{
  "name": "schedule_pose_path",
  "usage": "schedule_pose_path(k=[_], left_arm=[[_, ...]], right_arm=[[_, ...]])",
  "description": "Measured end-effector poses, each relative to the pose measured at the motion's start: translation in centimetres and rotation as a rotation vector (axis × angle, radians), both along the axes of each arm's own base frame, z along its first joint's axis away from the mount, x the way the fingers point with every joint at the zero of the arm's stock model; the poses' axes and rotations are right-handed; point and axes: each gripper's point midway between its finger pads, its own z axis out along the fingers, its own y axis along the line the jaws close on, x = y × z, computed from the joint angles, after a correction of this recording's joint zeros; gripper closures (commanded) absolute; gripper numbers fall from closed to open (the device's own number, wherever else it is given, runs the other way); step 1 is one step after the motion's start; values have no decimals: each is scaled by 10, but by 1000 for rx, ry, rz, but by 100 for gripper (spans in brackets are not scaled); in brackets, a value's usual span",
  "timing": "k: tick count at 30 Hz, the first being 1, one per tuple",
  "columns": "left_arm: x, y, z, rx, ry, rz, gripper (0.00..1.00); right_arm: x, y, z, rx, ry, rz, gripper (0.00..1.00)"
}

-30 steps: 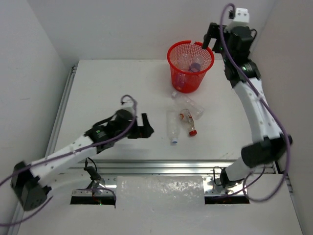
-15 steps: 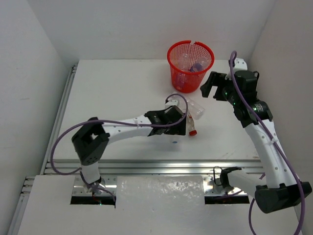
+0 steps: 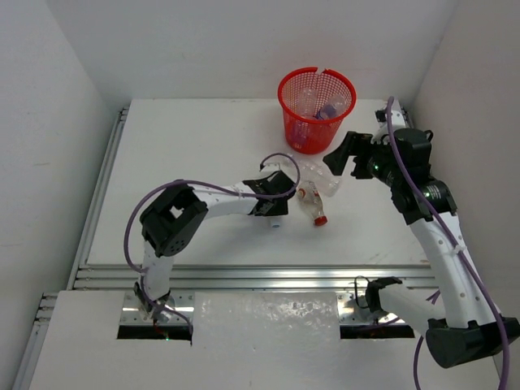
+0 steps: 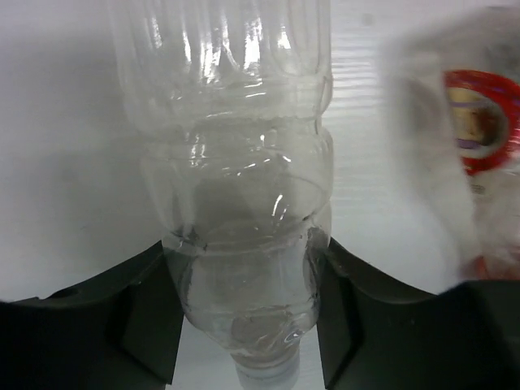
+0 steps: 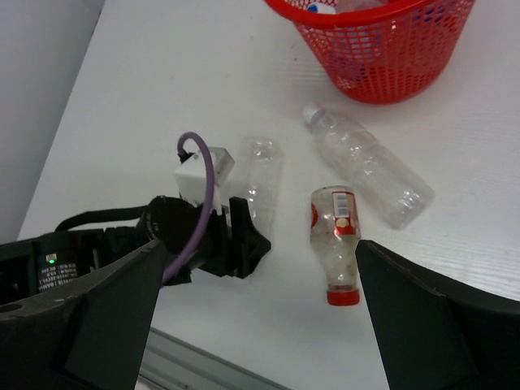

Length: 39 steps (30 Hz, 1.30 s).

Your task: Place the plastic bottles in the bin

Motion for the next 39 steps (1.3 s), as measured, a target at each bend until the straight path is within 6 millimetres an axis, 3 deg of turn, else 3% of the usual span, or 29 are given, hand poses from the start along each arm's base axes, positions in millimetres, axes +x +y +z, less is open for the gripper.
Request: schedule_pose_path(k=[1,5,8,12,15,17,20,22,23,25,26,27,28,29,33,36,39], left_arm=[[-1,9,-1,6,-4,16,100],[-27,58,9,50,-27,42,100],[-57,77,40,-27,-121,-38,100],[-94,67,116,-378,-389,-276,100],[-119,57,166,-570,-558,-437,100],[-132,51,192,-658,-645,-524,100],[-147,45,212,-731,-701,-619,100],[-152,43,217,-751,-711,-652,100],[-154,42,219,-759,-714,-667,98],[-157,41,219,-764,-712,-685,65],[-157,40,217,-759,-707,-687,43],[-156,41,216,-751,-710,-688,14],[-155,41,218,-749,-716,-689,9],[-154,41,219,-741,-708,-682,1],[-128,53,217,-611,-649,-533,0],[-105,81,216,-472,-509,-265,0],[-99,121,218,-331,-437,-65,0]], right_arm=[[0,3,-3,7,4,14,1],[-6,28,-17,80,13,152,1],[-12,57,-29,181,31,301,1],[-24,103,-40,297,64,499,1],[-43,146,-36,341,56,672,1],[-56,171,-30,371,38,769,1],[-66,191,-23,401,16,842,1],[-71,197,-17,422,0,875,4],[-73,200,-14,430,-6,894,22],[-80,205,-9,450,-16,941,49],[-84,207,-6,457,-17,965,80],[-85,208,-6,455,-25,972,92],[-83,208,-7,451,-28,967,100],[-83,208,-7,453,-24,966,100],[-69,202,-10,400,-24,899,100],[-22,180,-4,315,-81,677,100],[36,128,16,219,-166,368,100]])
